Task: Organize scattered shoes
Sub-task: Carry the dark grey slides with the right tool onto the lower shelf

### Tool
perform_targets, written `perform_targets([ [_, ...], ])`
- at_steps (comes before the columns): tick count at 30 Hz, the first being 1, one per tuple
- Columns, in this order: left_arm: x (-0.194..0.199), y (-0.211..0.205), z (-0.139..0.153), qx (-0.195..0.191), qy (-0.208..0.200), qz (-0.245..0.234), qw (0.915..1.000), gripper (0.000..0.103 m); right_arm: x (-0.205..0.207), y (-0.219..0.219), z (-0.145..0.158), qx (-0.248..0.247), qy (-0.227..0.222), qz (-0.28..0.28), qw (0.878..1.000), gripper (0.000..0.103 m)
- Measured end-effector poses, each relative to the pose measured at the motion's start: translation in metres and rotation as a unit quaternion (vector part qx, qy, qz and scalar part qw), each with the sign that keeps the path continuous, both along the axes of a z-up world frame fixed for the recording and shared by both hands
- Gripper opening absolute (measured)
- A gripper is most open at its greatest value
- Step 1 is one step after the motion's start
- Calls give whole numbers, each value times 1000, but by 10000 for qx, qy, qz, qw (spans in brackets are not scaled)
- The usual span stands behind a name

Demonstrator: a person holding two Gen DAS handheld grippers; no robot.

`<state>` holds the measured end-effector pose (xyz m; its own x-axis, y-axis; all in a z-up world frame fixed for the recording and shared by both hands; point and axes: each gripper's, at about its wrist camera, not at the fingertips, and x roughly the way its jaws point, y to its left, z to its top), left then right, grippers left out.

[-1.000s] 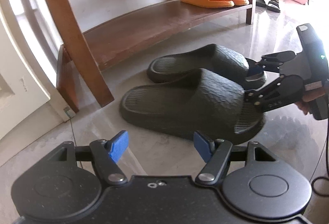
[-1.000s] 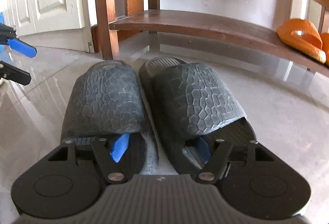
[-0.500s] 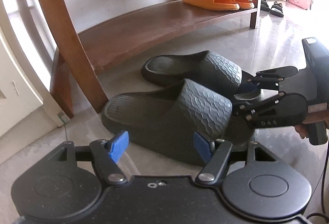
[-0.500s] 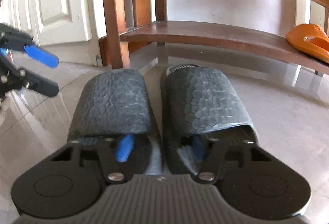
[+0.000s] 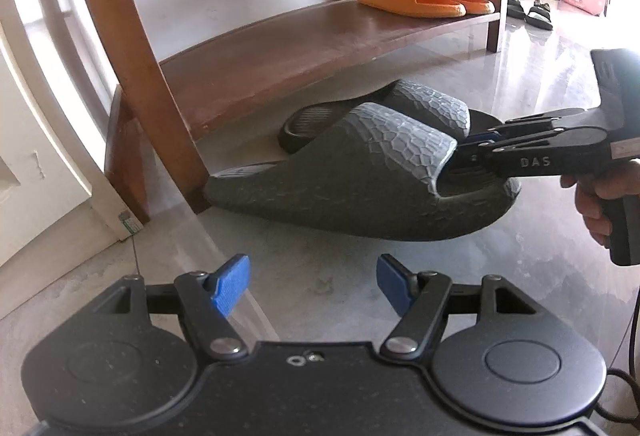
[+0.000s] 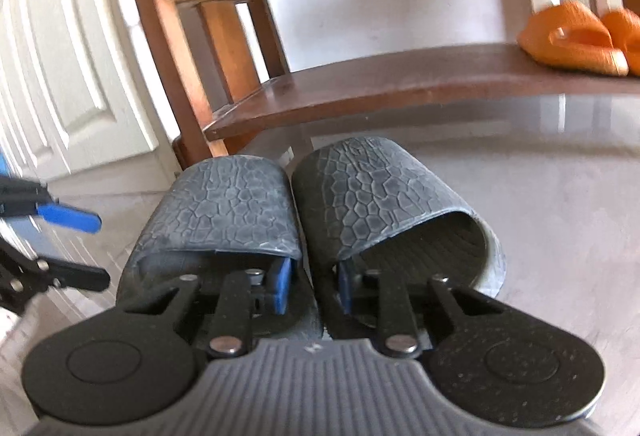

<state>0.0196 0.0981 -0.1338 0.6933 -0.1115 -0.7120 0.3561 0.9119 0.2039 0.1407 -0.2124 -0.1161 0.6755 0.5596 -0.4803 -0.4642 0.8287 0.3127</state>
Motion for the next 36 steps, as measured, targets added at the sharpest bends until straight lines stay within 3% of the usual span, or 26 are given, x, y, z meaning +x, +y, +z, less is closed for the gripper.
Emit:
perform_targets([
  [7,-2,-5,10,-72,-146,-155,9997,70,-18,-22,17,261,17,-332,9991,27],
  [15,1,-19,31,-173,-557,-412,9974,70,-54,-55,51,315,-322,-701,9965,27],
  [22,0,-22,30,-210,-523,-391,9976,70,-68,-75,83,334,-551,-815,9946,28],
  [28,0,-21,27,-237,-465,-409,9978,70,-80,-84,108,37,-1114,-778,9907,28],
  [32,2,-22,29,-237,-461,-430,9977,70,-56,-75,111,-106,-1383,-1019,9851,28],
  [36,-2,-15,32,-214,-482,-350,9980,70,9,-55,96,-265,-1382,-1227,9824,28],
])
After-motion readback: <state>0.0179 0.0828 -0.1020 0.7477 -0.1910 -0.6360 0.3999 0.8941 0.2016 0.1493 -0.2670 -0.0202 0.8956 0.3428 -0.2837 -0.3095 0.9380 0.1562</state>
